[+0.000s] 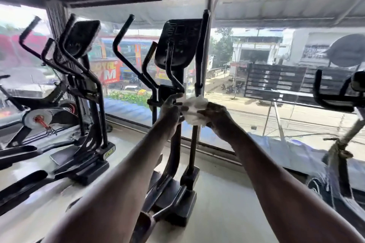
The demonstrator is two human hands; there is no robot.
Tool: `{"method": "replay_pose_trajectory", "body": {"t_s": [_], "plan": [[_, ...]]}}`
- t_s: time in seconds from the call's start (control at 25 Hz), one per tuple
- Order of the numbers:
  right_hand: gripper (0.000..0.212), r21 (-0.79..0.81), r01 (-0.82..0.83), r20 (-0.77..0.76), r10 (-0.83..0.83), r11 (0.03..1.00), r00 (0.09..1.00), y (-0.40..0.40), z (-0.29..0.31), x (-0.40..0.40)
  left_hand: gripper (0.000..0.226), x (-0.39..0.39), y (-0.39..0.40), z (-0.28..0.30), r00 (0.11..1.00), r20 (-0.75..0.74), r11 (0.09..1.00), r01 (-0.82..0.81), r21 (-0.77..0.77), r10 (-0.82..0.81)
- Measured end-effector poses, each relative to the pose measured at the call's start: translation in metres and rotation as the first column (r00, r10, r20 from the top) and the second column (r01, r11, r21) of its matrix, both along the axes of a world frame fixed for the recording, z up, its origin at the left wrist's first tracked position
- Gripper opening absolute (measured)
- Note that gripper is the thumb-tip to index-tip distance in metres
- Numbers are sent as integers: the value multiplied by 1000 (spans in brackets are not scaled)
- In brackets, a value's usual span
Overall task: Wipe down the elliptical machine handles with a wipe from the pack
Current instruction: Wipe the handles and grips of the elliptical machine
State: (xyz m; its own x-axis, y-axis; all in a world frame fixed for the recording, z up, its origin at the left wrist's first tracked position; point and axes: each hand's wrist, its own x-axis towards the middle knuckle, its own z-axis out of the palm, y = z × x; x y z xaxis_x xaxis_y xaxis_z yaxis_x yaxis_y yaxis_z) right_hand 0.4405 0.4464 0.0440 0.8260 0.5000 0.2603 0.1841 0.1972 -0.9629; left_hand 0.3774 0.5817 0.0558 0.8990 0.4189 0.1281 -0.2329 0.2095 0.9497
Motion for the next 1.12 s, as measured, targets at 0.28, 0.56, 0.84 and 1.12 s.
{"method": "replay_pose_trajectory", "body": {"t_s": [0.28,0.56,0.84,1.12], "plan": [[13,81,114,131,-124,990,984,75,36,138,31,157,80,29,986,7,985,168,-45,-168],[33,120,423,131,-437,898,890,119,91,258,22,304,123,79,962,18,959,271,80,-273],[34,-2,632,802,-377,775,464,122,157,382,34,415,122,163,920,308,962,189,198,-244],[18,264,588,837,-485,765,254,127,254,505,15,513,133,236,879,442,930,-299,212,182]]}}
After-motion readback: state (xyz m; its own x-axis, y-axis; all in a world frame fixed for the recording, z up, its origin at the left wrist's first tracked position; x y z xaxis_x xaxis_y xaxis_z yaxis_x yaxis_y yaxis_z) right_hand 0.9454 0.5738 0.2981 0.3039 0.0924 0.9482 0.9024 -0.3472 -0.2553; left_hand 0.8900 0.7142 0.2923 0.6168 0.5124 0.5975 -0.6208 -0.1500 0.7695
